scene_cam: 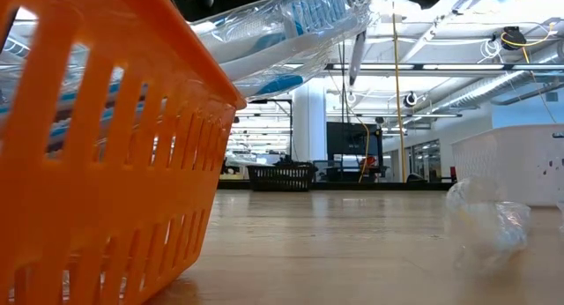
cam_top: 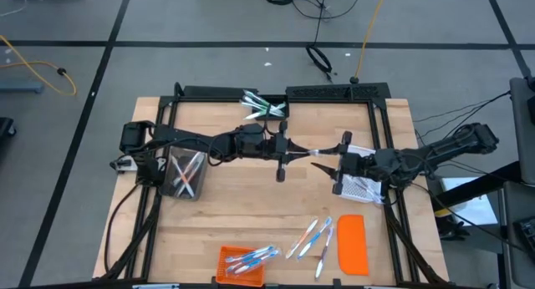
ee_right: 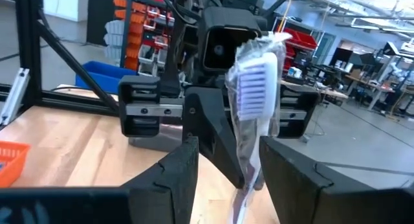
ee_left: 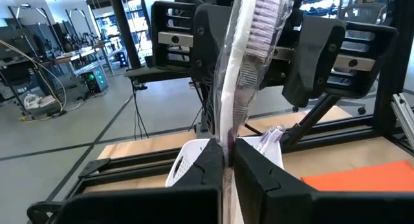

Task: Pick & Place Toothbrushes
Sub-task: Put the purple toothbrush into the white bin, then put the orange toothbrush into the transparent black bin

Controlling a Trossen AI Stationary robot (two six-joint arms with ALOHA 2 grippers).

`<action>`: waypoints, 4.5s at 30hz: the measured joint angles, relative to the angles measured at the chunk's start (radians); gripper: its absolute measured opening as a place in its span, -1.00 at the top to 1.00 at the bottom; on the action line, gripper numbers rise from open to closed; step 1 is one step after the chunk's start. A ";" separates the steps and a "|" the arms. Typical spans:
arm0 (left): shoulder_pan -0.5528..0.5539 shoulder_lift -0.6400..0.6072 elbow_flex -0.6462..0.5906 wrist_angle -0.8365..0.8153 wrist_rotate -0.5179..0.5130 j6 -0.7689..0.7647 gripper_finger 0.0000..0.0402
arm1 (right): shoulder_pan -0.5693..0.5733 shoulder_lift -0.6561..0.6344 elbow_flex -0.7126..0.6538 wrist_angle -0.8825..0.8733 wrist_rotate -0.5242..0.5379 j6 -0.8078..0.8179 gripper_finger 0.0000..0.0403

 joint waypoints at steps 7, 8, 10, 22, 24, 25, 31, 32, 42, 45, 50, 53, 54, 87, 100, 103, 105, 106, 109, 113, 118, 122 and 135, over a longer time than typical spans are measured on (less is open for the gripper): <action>-0.002 0.000 0.000 -0.007 0.000 0.000 0.91 | -0.043 0.020 0.000 0.001 0.002 0.004 0.23; -0.002 0.000 0.000 -0.007 0.000 0.000 0.91 | -0.045 0.017 0.000 0.002 0.002 0.003 0.23; -0.002 0.000 0.000 -0.010 0.000 0.000 0.93 | -0.050 0.015 0.000 0.014 0.002 0.001 0.23; -0.004 0.000 0.000 -0.022 0.005 0.003 0.93 | -0.090 0.070 0.000 0.075 -0.025 0.008 0.52; -0.004 0.000 0.000 -0.027 0.003 0.004 0.96 | -0.089 0.078 0.000 0.074 -0.025 0.004 0.73; -0.004 0.000 0.000 -0.029 0.003 0.004 0.97 | -0.088 0.080 0.000 0.073 -0.027 0.000 0.85; -0.004 0.000 0.000 -0.049 0.000 0.002 0.82 | -0.088 0.079 0.000 0.066 -0.029 0.006 0.94; -0.004 0.000 0.000 -0.051 -0.006 -0.006 0.78 | -0.088 0.079 0.000 0.065 -0.028 0.003 0.95; -0.002 0.000 0.000 -0.100 -0.112 -0.008 0.34 | -0.079 0.013 0.000 -0.052 0.023 0.038 0.95; -0.001 0.000 0.000 -0.123 -0.113 -0.008 0.25 | -0.061 -0.046 0.000 -0.148 0.088 0.074 0.95; -0.001 0.000 0.000 -0.172 -0.113 -0.009 0.18 | -0.020 -0.158 0.000 -0.331 0.168 0.167 0.95; -0.002 0.000 0.000 -0.200 -0.113 -0.010 0.18 | 0.007 -0.226 0.000 -0.444 0.210 0.230 0.95; -0.002 0.000 0.000 -0.211 -0.113 -0.011 0.19 | 0.014 -0.248 0.000 -0.483 0.215 0.252 0.95; -0.011 0.000 0.000 -0.339 -0.041 -0.023 0.22 | 0.051 -0.551 0.000 -1.109 0.063 0.636 0.83; -0.045 0.000 0.000 -0.363 -0.040 -0.019 0.22 | 0.051 -0.550 -0.063 -1.015 -0.140 0.594 0.52; -0.046 0.000 0.000 -0.363 -0.040 -0.019 0.22 | 0.051 -0.550 -0.106 -0.988 -0.160 0.587 0.41; -0.046 0.000 0.000 -0.363 -0.040 -0.019 0.22 | 0.051 -0.550 -0.114 -0.988 -0.161 0.593 0.33; -0.046 0.000 0.000 -0.363 -0.040 -0.020 0.22 | 0.051 -0.550 -0.114 -0.983 -0.162 0.593 0.29; -0.046 0.000 0.000 -0.362 -0.040 -0.021 0.22 | 0.051 -0.551 -0.114 -0.951 -0.186 0.579 0.20; -0.046 0.000 0.000 -0.362 -0.040 -0.023 0.22 | 0.051 -0.551 -0.114 -0.926 -0.209 0.554 0.14; -0.049 0.000 0.000 -0.362 -0.040 -0.036 0.22 | 0.051 -0.551 -0.114 -0.922 -0.210 0.556 0.16; -0.061 0.000 0.000 -0.362 -0.016 -0.043 0.22 | 0.051 -0.550 -0.113 -0.854 -0.213 0.547 0.18; -0.196 0.021 -0.001 -0.361 0.052 -0.127 0.22 | 0.051 -0.471 -0.113 -0.786 -0.213 0.505 0.18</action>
